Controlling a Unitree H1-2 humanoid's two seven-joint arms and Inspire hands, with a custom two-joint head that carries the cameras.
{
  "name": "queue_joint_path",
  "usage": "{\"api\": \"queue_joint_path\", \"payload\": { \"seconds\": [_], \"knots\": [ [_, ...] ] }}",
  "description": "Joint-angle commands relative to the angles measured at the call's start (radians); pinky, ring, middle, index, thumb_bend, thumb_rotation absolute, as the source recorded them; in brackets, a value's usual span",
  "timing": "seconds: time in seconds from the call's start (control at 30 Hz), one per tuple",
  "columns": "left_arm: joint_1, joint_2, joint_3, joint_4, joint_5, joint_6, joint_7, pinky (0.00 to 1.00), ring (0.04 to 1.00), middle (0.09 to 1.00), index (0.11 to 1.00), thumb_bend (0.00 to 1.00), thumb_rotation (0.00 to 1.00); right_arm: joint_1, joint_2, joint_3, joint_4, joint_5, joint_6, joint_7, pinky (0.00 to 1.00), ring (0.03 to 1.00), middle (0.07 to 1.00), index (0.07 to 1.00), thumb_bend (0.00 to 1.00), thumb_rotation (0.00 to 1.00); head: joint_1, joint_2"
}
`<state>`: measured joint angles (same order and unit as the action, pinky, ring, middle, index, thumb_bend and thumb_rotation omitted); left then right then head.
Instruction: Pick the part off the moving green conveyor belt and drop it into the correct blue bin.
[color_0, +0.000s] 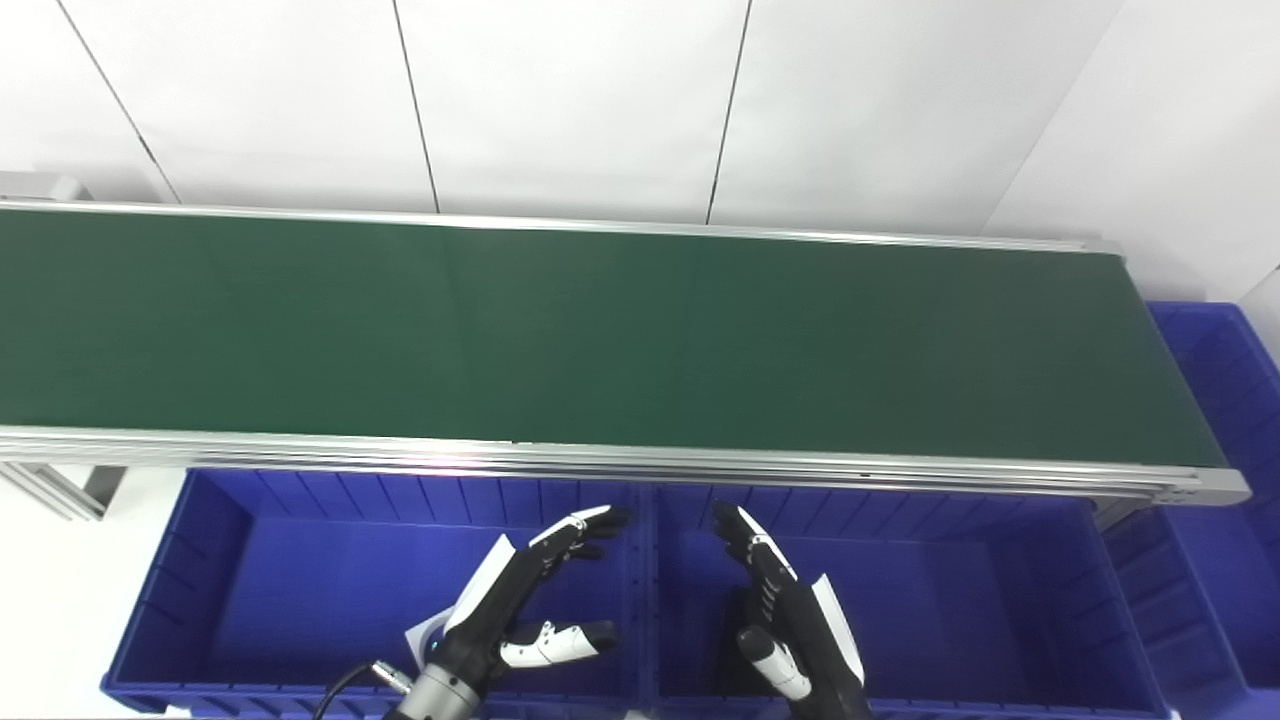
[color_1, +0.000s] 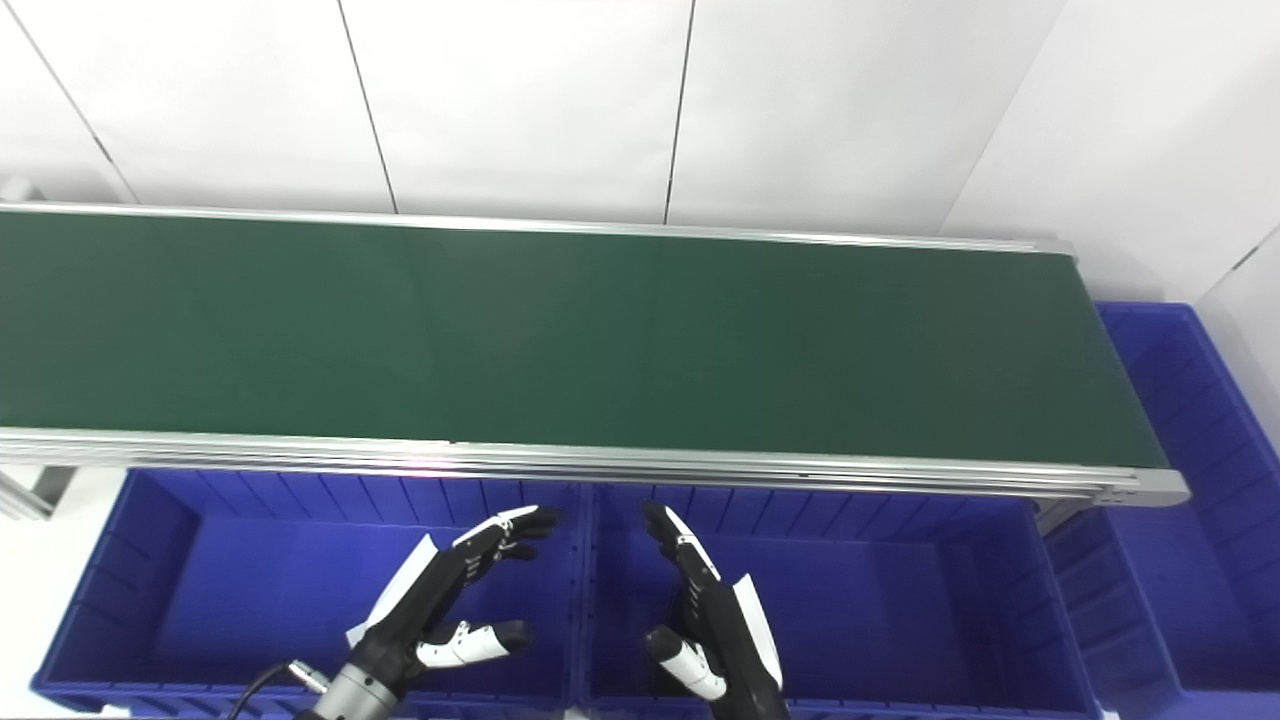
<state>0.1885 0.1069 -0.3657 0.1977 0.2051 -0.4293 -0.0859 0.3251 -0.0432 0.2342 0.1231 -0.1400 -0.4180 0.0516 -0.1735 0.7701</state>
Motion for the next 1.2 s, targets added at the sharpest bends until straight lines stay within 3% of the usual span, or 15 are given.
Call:
{"api": "queue_joint_path", "payload": {
  "seconds": [0.0,0.47,0.93,1.17],
  "knots": [
    [-0.01,-0.007,-0.01,-0.018,0.0,-0.041,0.032,0.77,0.84,0.856,0.827,0.76,0.81,0.001,-0.003,-0.003,-0.025,0.017,-0.049,-0.001,0.92,0.912,0.928,0.928,0.96,0.92,0.002,0.0],
    [0.002,0.011,-0.06,-0.055,-0.014,-0.041,0.135,0.8,0.855,0.872,0.837,0.79,0.94,0.007,-0.017,0.004,-0.02,0.022,-0.051,-0.008,0.91,0.904,0.928,0.928,0.96,0.93,0.021,-0.02],
    [0.011,0.054,-0.112,-0.08,-0.012,-0.041,0.217,0.81,0.864,0.88,0.845,0.79,0.97,0.006,-0.011,0.028,-0.021,-0.001,-0.052,-0.068,0.92,0.91,0.929,0.919,0.99,0.92,0.03,-0.033],
    [0.012,0.092,-0.134,-0.086,-0.024,-0.041,0.226,0.77,0.853,0.88,0.822,0.81,0.94,0.001,-0.018,0.049,-0.021,-0.016,-0.052,-0.104,0.91,0.905,0.927,0.922,1.0,0.93,0.03,-0.037]
  ]
}}
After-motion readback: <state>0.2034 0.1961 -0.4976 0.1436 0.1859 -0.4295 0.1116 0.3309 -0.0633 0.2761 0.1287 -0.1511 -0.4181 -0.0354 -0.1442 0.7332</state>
